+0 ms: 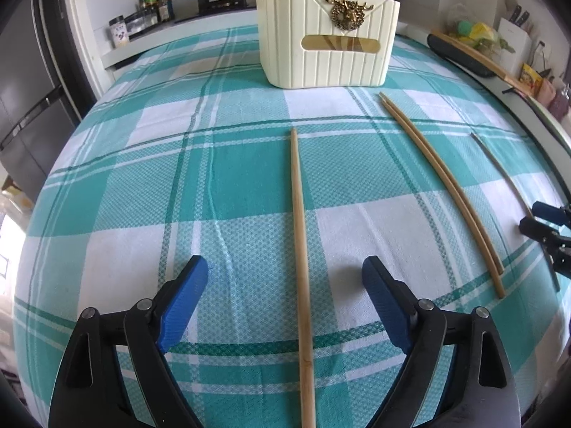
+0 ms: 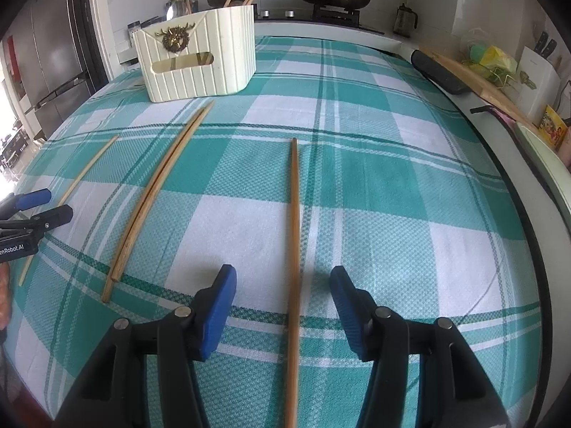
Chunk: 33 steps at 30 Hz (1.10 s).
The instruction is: Organize utensils
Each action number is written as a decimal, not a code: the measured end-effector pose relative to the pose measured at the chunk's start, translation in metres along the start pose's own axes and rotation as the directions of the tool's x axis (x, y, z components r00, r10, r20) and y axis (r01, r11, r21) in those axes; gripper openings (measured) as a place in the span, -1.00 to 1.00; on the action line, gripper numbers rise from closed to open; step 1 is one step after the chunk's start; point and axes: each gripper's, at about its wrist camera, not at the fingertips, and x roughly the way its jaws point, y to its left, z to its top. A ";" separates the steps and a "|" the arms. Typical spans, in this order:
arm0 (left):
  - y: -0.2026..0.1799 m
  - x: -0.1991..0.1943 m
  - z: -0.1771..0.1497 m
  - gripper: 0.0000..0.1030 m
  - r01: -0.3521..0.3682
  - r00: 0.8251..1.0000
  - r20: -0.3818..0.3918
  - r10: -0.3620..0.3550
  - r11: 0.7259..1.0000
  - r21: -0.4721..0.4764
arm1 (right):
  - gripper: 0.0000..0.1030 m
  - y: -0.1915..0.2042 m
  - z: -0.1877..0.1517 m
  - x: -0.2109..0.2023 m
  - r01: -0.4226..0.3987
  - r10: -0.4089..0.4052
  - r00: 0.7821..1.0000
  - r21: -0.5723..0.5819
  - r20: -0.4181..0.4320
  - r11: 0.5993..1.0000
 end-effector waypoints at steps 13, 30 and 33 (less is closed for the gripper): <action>0.000 0.005 0.000 0.99 0.018 1.000 -0.010 -0.018 1.000 0.010 | 0.18 -0.001 -0.005 0.000 0.004 -0.004 0.999 0.009 0.049 1.000; -0.003 0.010 0.032 0.89 0.122 0.988 -0.107 -0.107 0.983 0.139 | 0.18 -0.017 0.034 0.010 -0.092 0.087 0.987 -0.031 -0.135 0.995; -0.010 0.025 0.052 0.67 0.108 0.987 -0.138 -0.080 0.973 0.206 | 0.07 -0.021 0.059 0.030 -0.131 0.119 0.973 -0.047 -0.200 0.990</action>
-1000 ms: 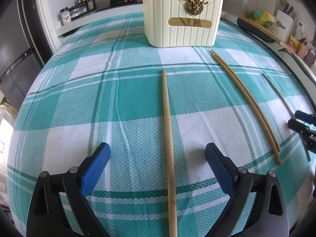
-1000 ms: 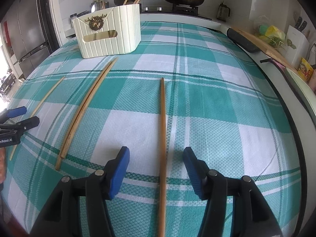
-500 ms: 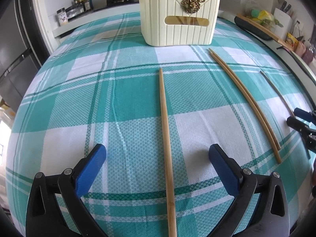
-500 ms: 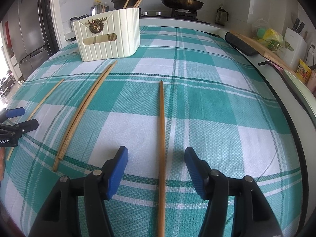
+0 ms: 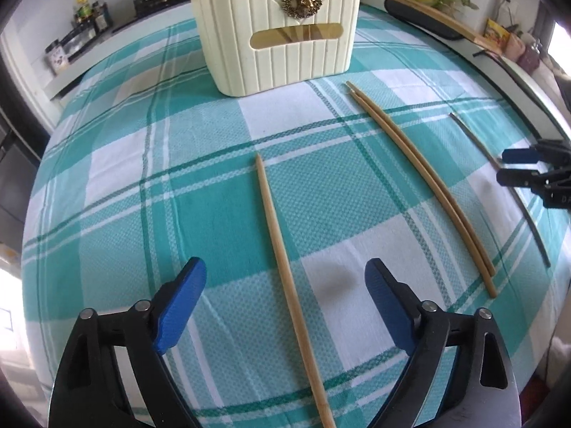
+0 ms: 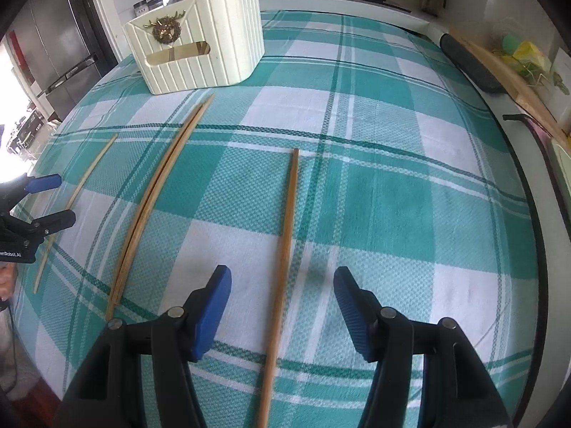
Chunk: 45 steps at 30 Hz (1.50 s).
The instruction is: Organize utensils
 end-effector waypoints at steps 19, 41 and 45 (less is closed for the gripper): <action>0.024 -0.099 0.027 -0.92 0.160 0.947 0.297 -0.123 0.982 -0.104 | -0.89 0.013 0.047 -0.088 -0.118 0.116 0.941 -0.012 0.319 0.993; 0.048 -0.221 0.034 -0.93 0.205 0.800 0.589 -0.115 0.975 -0.088 | -0.90 0.040 0.061 -0.224 -0.032 0.084 0.756 -0.091 0.649 0.995; 0.056 -0.234 0.045 -0.93 0.186 0.785 0.612 -0.095 0.979 -0.087 | -0.90 0.035 0.085 -0.227 -0.009 0.068 0.757 -0.094 0.650 0.996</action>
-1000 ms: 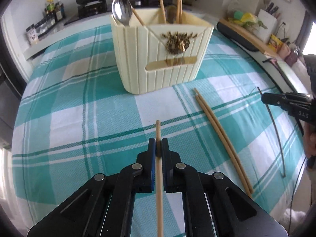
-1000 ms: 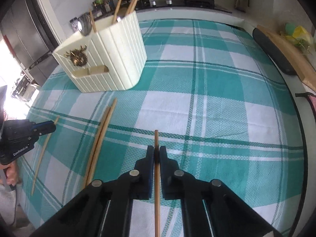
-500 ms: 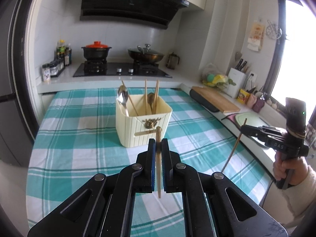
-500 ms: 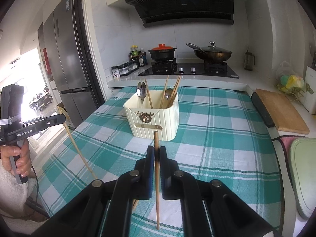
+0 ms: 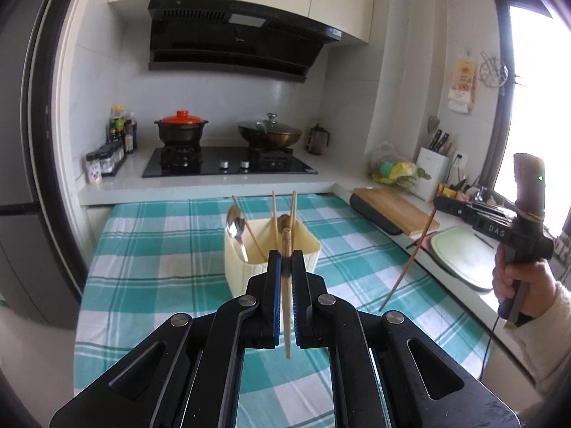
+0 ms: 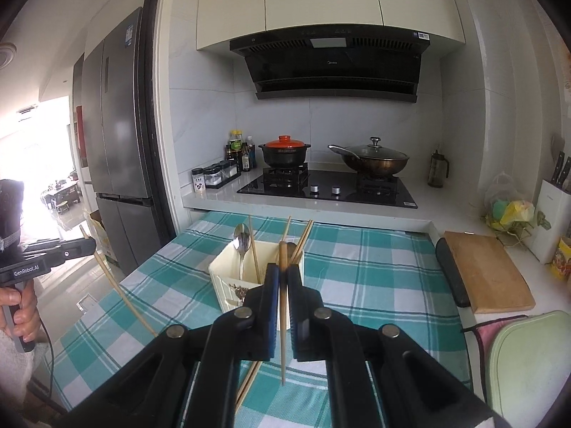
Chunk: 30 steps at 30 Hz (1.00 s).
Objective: Organize utensils
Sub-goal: 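Carry both held chopsticks up to the holder with both tools, then open the left tool over the holder while the right tool releases its chopstick into it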
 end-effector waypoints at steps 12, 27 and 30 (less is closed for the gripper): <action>0.010 0.032 0.085 -0.93 -0.039 0.982 0.184 0.039 0.999 -0.006 | -0.90 -0.004 0.081 0.033 0.032 -0.029 0.989 -0.018 0.144 0.999; 0.031 0.184 0.073 -0.93 -0.060 0.996 -0.069 0.056 0.997 -0.049 | -0.90 0.010 0.076 0.180 -0.107 0.107 0.994 0.038 -0.004 0.994; 0.037 0.215 0.058 -0.93 -0.057 0.987 -0.155 0.044 0.995 -0.079 | -0.90 0.005 0.061 0.221 -0.126 0.136 0.983 0.085 -0.123 0.988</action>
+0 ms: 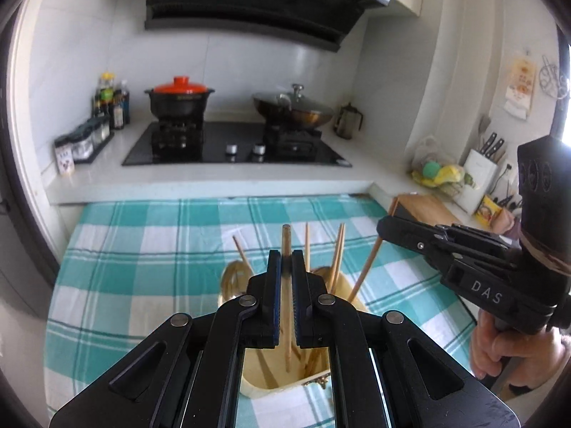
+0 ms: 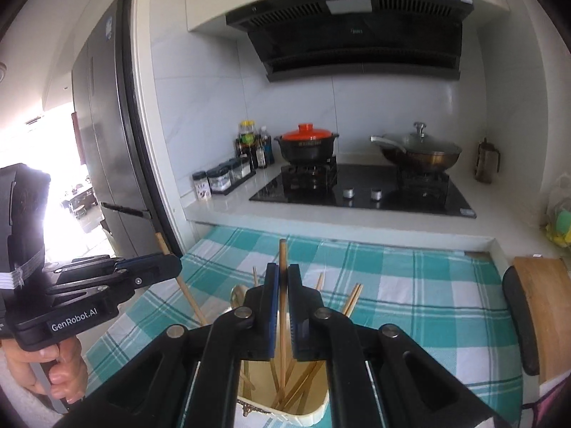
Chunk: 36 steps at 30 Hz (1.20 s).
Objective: Organize utensils
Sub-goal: 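Open the left tool over the holder while the right tool releases its chopstick into it, then move both tools back over the remaining wooden chopsticks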
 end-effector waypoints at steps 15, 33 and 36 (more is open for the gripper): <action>0.006 -0.017 -0.034 0.52 -0.053 0.993 -0.103 0.057 0.998 0.041 | 0.12 -0.007 -0.013 0.019 0.054 -0.053 0.996 0.014 -0.067 0.998; -0.047 -0.041 -0.251 0.73 -0.141 0.944 -0.296 0.147 0.989 0.044 | 0.12 -0.005 -0.292 -0.100 0.269 -0.251 0.910 0.010 -0.330 0.963; -0.052 -0.035 -0.262 0.73 -0.173 0.942 -0.283 0.182 0.983 0.058 | 0.12 -0.006 -0.304 -0.103 0.305 -0.280 0.908 0.034 -0.311 0.952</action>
